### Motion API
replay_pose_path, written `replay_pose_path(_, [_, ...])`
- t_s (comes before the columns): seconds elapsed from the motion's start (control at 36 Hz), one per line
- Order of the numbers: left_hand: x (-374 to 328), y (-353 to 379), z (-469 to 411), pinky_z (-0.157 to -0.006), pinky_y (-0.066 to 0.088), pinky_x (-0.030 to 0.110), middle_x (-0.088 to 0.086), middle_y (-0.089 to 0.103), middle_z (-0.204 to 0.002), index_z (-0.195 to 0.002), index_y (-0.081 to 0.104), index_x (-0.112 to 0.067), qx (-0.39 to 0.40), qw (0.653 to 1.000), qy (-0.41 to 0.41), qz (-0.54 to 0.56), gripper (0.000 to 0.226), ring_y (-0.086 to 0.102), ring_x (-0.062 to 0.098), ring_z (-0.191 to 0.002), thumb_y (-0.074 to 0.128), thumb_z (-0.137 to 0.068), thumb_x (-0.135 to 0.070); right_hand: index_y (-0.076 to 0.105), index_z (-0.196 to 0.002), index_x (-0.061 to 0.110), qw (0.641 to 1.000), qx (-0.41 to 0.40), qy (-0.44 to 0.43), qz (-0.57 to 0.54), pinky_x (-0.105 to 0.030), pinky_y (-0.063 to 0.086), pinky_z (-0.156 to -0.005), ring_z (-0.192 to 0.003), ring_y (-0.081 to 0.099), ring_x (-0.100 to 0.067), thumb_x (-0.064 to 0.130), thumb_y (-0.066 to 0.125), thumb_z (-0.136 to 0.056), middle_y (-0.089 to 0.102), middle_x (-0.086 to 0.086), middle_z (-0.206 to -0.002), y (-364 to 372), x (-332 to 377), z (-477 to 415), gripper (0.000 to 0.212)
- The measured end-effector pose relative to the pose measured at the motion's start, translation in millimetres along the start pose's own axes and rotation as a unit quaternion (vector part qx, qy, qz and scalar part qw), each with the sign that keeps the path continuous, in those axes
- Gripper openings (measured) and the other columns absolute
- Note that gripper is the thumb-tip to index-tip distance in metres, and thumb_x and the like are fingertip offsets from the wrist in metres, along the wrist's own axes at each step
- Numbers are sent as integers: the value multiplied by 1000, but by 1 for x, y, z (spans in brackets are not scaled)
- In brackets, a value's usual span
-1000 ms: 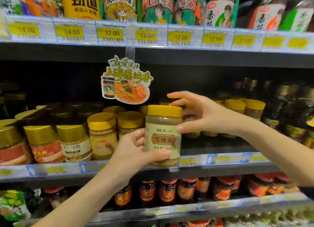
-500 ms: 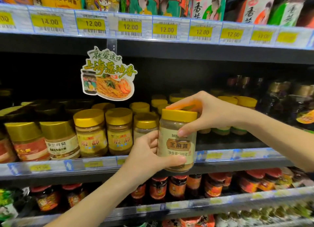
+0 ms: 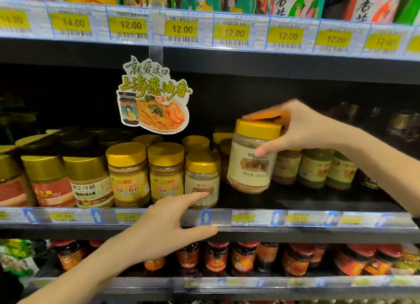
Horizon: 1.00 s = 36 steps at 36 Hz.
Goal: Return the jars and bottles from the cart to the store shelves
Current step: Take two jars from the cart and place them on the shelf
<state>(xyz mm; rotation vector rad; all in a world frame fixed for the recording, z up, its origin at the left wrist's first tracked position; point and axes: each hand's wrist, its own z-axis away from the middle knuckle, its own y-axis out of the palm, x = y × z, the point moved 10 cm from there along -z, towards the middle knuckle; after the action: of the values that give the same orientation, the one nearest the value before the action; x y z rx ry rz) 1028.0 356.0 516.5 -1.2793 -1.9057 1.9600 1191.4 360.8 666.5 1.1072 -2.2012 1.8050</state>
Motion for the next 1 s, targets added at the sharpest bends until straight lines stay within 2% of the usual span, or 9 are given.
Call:
replay_pose_path(0.06, [5,-2,9,-111,22,17,-34,21,-141,-140,16,-51,-6,999,-3,-49,88,19,-11,-133,32,-61,-86,56,-117,37,1000,0,16,15,-12,52,-80,-102,60,5,49,76,-52,63,15,-114,6,-14,-3,69])
replay_pose_path(0.11, [8,-1,18,-104,4,6,-37,3,-137,-141,6,-48,2,995,-12,-96,85,0,-17,-126,31,-65,-78,55,-123,34,999,0,27,38,-14,52,-80,-105,59,2,52,76,-50,61,14,-119,14,-27,-7,78])
replay_pose_path(0.19, [12,2,23,-98,-14,2,-42,-17,-129,-140,-1,-47,25,990,0,-140,83,-20,-30,-114,27,-68,-76,54,-125,34,998,-3,39,48,-14,48,-82,-109,54,-3,48,80,-52,55,16,-122,26,-42,-12,79])
replay_pose_path(0.25, [18,6,24,-95,-19,1,-45,-17,-129,-138,-2,-49,47,990,2,-136,79,-26,-37,-107,28,-71,-75,53,-126,33,998,-1,46,46,-16,46,-84,-109,52,-4,39,83,-57,52,16,-120,34,-50,-15,76])
replay_pose_path(0.44, [24,11,21,-100,-18,3,-43,-13,-138,-141,-2,-48,52,989,15,-140,75,-23,-31,-119,36,-81,-70,49,-131,29,997,29,61,24,-10,39,-82,-112,43,1,29,84,-62,48,16,-125,60,-70,-21,78])
replay_pose_path(0.56, [25,12,23,-99,-21,0,-42,-13,-138,-142,-4,-46,53,989,17,-139,75,-22,-27,-123,36,-82,-68,47,-133,30,997,37,64,33,0,38,-69,-111,40,3,29,83,-64,43,22,-119,69,-75,-20,78])
replay_pose_path(0.72, [25,13,21,-101,-19,2,-40,-12,-140,-142,-3,-46,54,991,19,-122,75,-19,-26,-126,38,-82,-66,48,-131,29,997,26,66,-1,-17,41,-90,-115,42,-1,28,84,-62,44,19,-125,72,-79,-17,78])
replay_pose_path(0.94, [24,12,22,-99,-19,1,-39,-13,-141,-143,-3,-44,61,990,21,-125,76,-20,-26,-126,38,-83,-66,43,-132,29,998,46,49,-7,-5,44,-77,-112,43,-1,21,80,-70,43,17,-123,79,-76,-16,73])
replay_pose_path(1.0, [24,13,22,-99,-19,1,-37,-13,-143,-143,-4,-43,62,989,22,-135,77,-21,-26,-125,37,-83,-67,41,-132,30,998,42,43,6,-9,43,-83,-113,43,-3,22,79,-71,43,15,-125,79,-74,-16,73])
